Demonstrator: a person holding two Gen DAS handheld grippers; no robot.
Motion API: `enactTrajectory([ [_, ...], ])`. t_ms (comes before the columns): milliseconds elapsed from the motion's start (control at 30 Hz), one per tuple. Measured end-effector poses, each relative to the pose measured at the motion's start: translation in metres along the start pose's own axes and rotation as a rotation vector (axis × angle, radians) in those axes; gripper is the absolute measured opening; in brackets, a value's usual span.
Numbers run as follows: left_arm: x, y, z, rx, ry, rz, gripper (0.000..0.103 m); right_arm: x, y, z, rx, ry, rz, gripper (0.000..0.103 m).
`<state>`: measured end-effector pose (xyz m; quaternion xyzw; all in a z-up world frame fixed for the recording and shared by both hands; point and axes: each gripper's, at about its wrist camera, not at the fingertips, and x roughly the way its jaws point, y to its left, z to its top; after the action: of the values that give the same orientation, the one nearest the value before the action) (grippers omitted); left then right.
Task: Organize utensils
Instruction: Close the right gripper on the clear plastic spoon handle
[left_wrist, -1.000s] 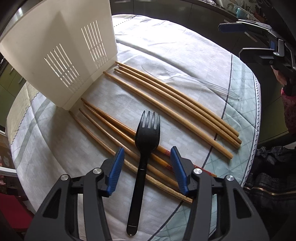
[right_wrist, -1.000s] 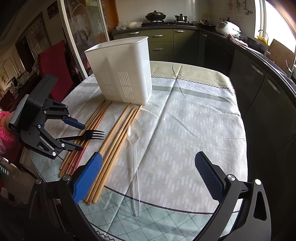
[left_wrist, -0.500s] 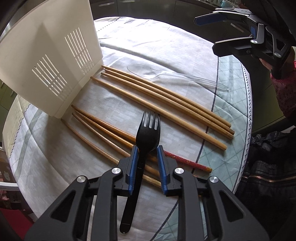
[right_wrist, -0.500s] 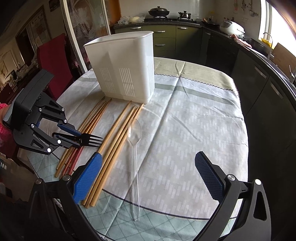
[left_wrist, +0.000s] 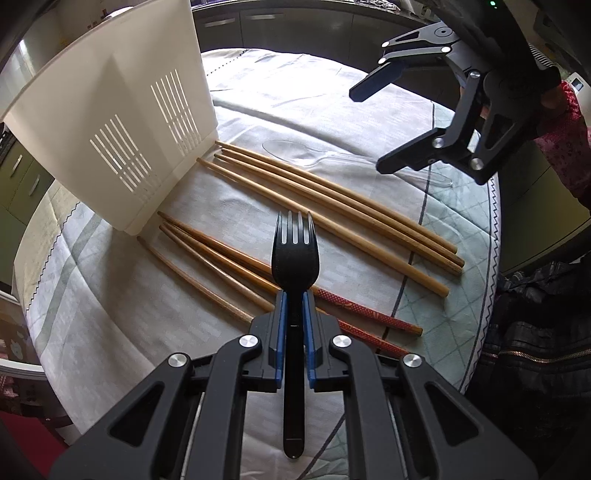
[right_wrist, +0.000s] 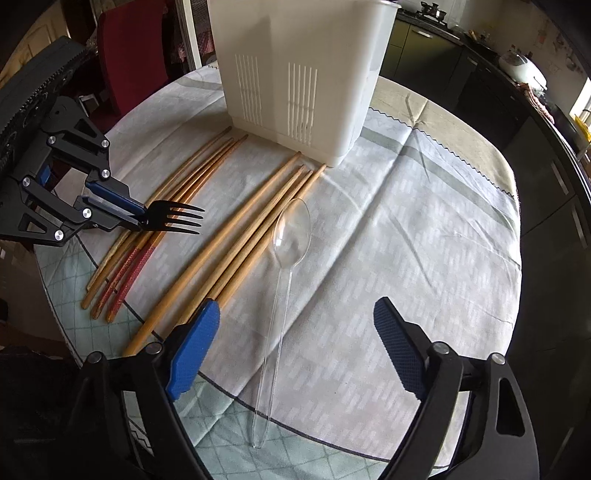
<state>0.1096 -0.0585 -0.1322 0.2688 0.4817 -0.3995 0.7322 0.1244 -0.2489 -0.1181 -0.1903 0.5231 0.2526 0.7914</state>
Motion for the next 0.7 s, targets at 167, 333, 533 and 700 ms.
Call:
enactTrajectory([
  [167,-0.01,0.0,-0.007,-0.006,-0.033,-0.011,0.009,0.019,-0.003,0.013,0.026,0.054,0.053,0.066],
  [333,-0.029,0.004,-0.012,-0.049,-0.103,-0.016,0.009,0.035,-0.008,0.026,0.049,0.112,0.079,0.063],
  [533,-0.052,0.009,-0.021,-0.088,-0.178,-0.024,0.009,0.045,-0.009,0.036,0.067,0.154,0.129,0.054],
  [700,-0.074,0.014,-0.021,-0.125,-0.256,-0.042,0.009,0.05,-0.008,0.042,0.081,0.166,0.166,0.044],
])
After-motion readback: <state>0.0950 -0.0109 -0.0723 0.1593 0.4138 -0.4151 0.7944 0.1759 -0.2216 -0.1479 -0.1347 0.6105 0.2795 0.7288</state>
